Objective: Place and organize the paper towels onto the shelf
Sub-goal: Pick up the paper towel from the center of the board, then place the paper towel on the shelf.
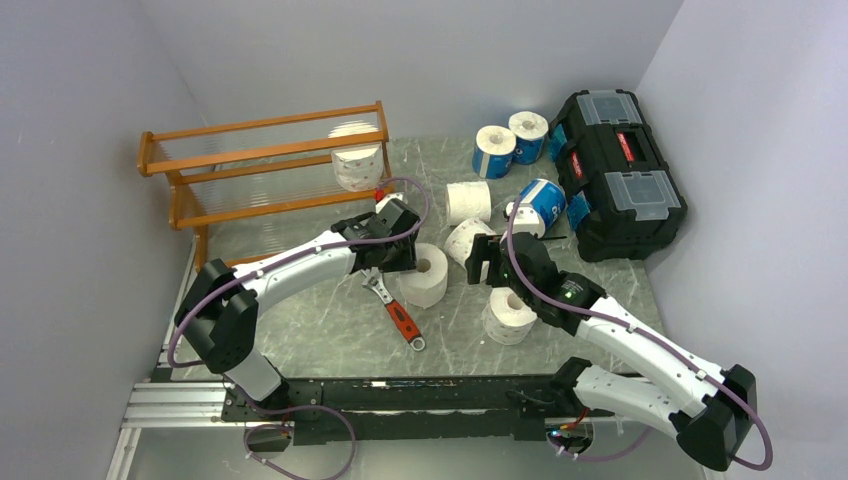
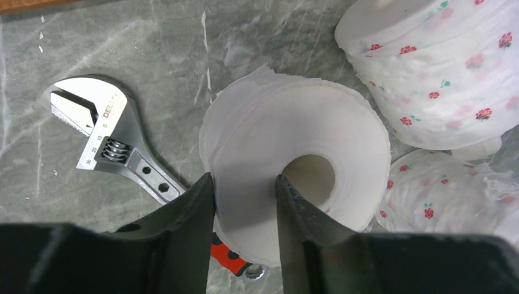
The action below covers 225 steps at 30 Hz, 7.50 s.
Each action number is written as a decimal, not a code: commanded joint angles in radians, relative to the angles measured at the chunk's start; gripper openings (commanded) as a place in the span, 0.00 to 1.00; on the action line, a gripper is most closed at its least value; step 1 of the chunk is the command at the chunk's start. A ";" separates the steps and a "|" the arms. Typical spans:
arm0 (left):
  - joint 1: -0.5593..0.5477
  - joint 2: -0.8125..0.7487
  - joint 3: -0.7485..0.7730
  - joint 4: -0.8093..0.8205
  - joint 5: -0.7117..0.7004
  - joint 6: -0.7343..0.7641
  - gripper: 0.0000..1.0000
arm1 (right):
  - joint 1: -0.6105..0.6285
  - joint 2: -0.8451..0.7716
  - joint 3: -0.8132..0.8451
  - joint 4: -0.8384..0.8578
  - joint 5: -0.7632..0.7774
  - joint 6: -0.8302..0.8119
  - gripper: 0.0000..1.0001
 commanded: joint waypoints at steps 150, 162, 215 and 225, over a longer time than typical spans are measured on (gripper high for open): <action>0.473 0.087 1.048 -0.258 -0.160 0.032 0.57 | -0.038 0.107 0.020 0.117 -0.093 -0.023 0.80; 0.475 -0.259 0.498 0.222 -0.067 0.314 0.67 | -0.037 0.110 0.015 0.118 -0.101 -0.017 0.80; 0.489 -0.156 0.262 0.593 0.291 0.618 0.69 | -0.038 0.106 0.027 0.092 -0.083 -0.026 0.80; 0.488 -0.194 0.239 0.598 0.280 0.622 0.70 | -0.038 0.111 0.030 0.090 -0.083 -0.021 0.80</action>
